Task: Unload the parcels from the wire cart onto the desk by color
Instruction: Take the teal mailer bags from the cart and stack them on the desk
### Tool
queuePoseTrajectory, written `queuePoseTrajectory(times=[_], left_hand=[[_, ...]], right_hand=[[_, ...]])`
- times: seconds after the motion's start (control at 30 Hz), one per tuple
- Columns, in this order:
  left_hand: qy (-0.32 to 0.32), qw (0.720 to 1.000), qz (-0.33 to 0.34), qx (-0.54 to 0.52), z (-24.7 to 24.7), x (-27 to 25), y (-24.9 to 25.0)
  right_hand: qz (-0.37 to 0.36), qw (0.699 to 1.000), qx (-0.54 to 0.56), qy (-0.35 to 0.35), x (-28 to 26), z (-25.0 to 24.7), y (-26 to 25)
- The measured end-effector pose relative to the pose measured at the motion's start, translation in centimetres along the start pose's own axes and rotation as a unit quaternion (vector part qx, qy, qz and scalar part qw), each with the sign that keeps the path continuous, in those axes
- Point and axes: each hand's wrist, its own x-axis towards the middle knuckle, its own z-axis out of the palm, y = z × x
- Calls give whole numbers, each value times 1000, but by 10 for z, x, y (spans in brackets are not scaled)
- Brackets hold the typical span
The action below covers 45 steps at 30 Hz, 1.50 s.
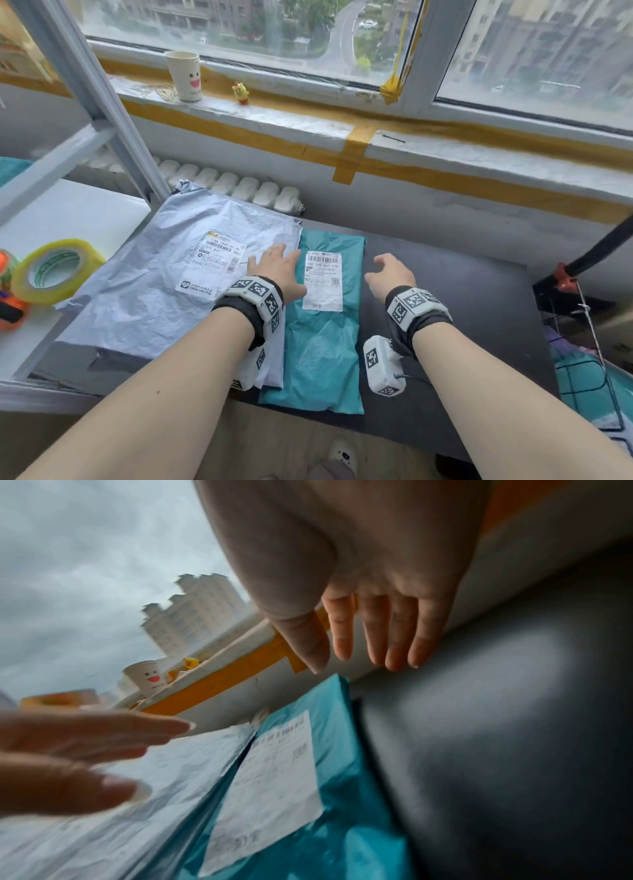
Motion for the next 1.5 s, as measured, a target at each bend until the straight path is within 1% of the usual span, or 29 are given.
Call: queuePoseTrajectory(times=[0.1, 0.2, 0.27, 0.37, 0.6, 0.7, 0.8, 0.97, 1.17, 1.33, 1.4, 1.5], left_hand=[[14, 998, 69, 4, -9, -6, 22], [31, 991, 131, 12, -14, -15, 50], [32, 986, 163, 19, -13, -23, 72], [22, 975, 220, 22, -6, -37, 111], [6, 940, 339, 38, 14, -92, 213], [15, 922, 385, 42, 23, -118, 251], [28, 907, 418, 39, 32, -141, 286], [36, 899, 436, 14, 61, -172, 356], [-5, 904, 426, 43, 118, -208, 458], [-42, 925, 378, 30, 160, -214, 524], [-55, 933, 354, 13, 172, -209, 539], [-64, 944, 325, -9, 183, -193, 554]], right_hand=[[-33, 997, -61, 34, -23, -20, 3], [-49, 992, -84, 78, -51, -39, 14], [-46, 989, -94, 102, -73, -52, 27], [-22, 986, -94, 134, -103, -72, 55], [75, 979, -66, 175, -167, -119, 146], [107, 976, -42, 184, -190, -132, 188], [126, 973, -18, 194, -206, -147, 230], [162, 963, 30, 212, -227, -177, 312], [186, 956, 47, 221, -246, -227, 424], [195, 955, 56, 217, -240, -262, 502], [197, 956, 64, 207, -229, -271, 525], [197, 961, 76, 179, -204, -275, 546]])
